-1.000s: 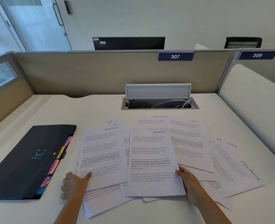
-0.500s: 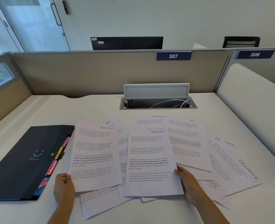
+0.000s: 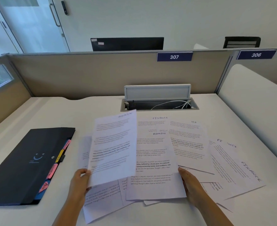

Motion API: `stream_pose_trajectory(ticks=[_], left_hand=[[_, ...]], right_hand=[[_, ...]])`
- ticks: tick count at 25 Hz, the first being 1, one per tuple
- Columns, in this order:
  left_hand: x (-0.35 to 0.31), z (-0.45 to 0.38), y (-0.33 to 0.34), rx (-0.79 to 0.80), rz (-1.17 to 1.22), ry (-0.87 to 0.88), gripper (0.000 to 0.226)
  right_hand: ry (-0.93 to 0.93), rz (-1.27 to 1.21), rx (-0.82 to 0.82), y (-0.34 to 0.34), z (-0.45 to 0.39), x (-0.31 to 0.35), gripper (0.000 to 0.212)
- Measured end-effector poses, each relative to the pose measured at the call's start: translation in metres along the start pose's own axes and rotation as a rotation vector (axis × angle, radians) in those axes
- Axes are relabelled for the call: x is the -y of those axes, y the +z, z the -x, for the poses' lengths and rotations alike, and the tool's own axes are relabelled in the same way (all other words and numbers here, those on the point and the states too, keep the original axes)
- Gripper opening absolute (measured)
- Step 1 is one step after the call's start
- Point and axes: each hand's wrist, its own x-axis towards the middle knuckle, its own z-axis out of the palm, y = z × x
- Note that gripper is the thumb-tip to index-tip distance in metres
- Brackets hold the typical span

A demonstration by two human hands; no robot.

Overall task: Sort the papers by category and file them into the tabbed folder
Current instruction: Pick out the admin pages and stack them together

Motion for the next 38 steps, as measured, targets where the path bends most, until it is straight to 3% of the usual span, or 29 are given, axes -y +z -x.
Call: stream_pose_trajectory(ticks=[8,16,25,33,38], left_hand=[[0.029,0.037,0.054,0.13,-0.158,-0.011,0.01],[0.03,0.04,0.054,0.244,-0.271,-0.038,0.013],[0.03,0.05,0.062,0.32,-0.432,0.002,0.017],[0.016,0.056,0.063,0.306,-0.353,0.029,0.025],[-0.01,0.057,0.062,0.604,-0.062,-0.013,0.022]], right_hand=[[0.006,0.004,0.016,-0.002,0.001,-0.001,0.034],[0.025,0.038,0.07,-0.004,-0.001,0.002,0.028],[0.037,0.298,0.046,0.004,-0.005,0.004,0.039],[0.125,0.198,0.076,0.01,0.005,0.023,0.034],[0.071,0.233,0.196,0.016,0.017,0.039,0.035]])
